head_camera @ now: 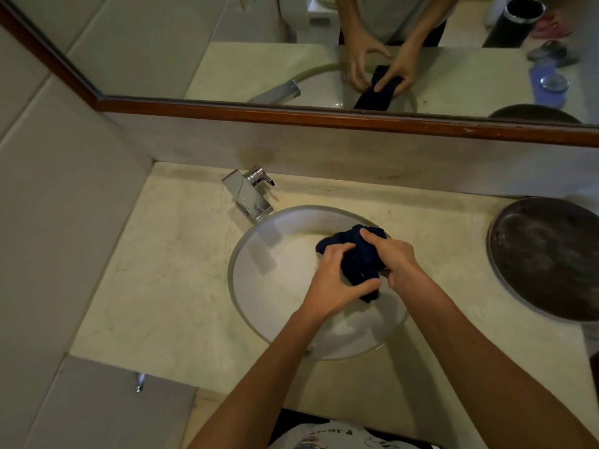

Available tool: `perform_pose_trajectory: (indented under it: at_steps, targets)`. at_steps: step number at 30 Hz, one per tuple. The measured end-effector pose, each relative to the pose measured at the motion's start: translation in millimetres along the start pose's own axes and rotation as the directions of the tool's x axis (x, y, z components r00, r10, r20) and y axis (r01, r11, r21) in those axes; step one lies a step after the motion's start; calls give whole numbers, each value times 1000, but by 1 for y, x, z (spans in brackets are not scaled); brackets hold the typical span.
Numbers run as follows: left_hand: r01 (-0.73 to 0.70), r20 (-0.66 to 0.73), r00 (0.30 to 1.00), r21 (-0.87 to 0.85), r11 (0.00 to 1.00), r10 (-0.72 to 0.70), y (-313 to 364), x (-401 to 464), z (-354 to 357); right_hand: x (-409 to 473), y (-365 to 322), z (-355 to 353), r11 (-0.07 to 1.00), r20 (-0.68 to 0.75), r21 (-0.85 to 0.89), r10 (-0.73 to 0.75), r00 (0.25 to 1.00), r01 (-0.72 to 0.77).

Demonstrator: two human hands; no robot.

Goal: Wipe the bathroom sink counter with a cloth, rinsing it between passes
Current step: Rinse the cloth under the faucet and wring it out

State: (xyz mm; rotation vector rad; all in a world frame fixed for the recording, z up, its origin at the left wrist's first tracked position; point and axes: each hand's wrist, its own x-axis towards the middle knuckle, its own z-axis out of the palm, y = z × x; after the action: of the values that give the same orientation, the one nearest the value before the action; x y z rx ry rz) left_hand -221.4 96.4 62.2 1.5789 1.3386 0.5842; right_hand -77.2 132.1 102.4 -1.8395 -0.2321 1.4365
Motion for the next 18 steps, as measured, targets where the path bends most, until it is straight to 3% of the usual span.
perform_pose_trajectory:
  at_steps: [4,6,8,11,13,15,18]
  targets:
    - [-4,-153,988,52,999,12,0,4,14,-4,-8,2,999,90,-27,-16,996,18]
    - [-2,-278,961,-8,1000,0,-2,8,8,-7,-16,2,989,157,-137,-33,987,55]
    - [11,-314,949,-86,996,-38,2,11,-8,-8,-27,-5,957,249,-261,-59,967,125]
    - [63,-222,968,-241,968,-118,17,19,-35,-4,-31,-22,839,311,-362,-303,901,407]
    - [156,-100,973,-389,908,-210,24,23,-49,4,-27,-32,704,391,-372,-473,790,605]
    - [238,37,966,-517,822,-256,27,23,-61,8,-23,-34,628,571,-341,-452,685,700]
    - [330,201,944,-624,708,-263,25,17,-76,6,-22,-28,632,753,-367,-228,617,682]
